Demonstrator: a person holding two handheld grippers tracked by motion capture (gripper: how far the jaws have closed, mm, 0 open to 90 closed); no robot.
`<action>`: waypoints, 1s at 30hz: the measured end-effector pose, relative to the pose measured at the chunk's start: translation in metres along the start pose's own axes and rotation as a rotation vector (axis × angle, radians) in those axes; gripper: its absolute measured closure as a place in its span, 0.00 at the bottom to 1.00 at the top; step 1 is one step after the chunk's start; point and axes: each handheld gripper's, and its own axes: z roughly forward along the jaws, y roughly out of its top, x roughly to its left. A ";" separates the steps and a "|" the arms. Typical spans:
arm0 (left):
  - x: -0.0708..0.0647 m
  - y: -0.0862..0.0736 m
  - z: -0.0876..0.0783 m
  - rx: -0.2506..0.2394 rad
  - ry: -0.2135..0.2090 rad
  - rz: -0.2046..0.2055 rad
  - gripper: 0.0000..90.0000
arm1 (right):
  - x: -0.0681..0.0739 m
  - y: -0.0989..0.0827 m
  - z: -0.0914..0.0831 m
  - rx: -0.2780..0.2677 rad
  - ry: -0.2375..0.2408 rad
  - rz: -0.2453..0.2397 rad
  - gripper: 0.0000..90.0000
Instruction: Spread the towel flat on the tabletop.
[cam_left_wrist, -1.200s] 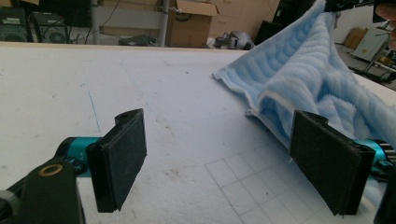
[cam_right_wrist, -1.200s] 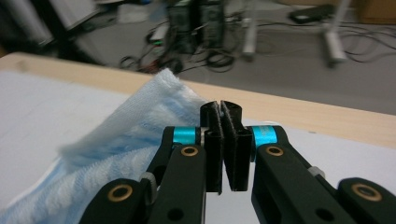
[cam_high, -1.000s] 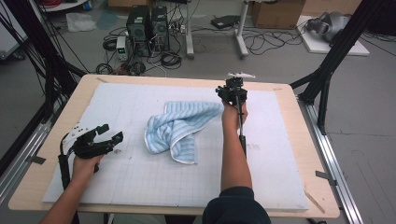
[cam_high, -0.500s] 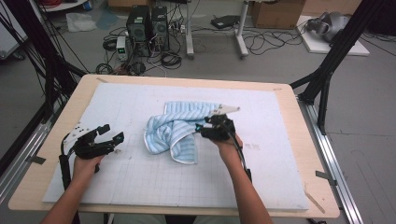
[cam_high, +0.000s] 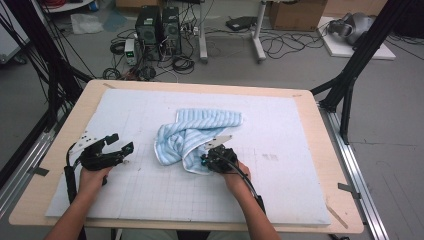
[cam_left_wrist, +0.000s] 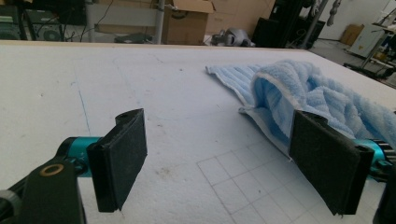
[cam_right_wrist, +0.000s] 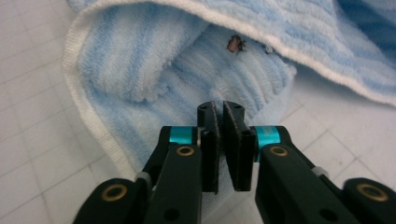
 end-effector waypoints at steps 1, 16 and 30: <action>0.000 0.000 0.000 -0.002 0.001 -0.004 0.22 | -0.001 -0.001 -0.003 0.008 -0.004 0.007 0.96; -0.001 0.000 0.001 -0.001 0.002 -0.002 0.22 | -0.004 -0.045 -0.059 -0.037 0.049 0.150 0.66; -0.002 -0.001 0.002 0.005 -0.006 0.003 0.22 | 0.013 0.005 -0.040 -0.096 -0.018 0.052 0.96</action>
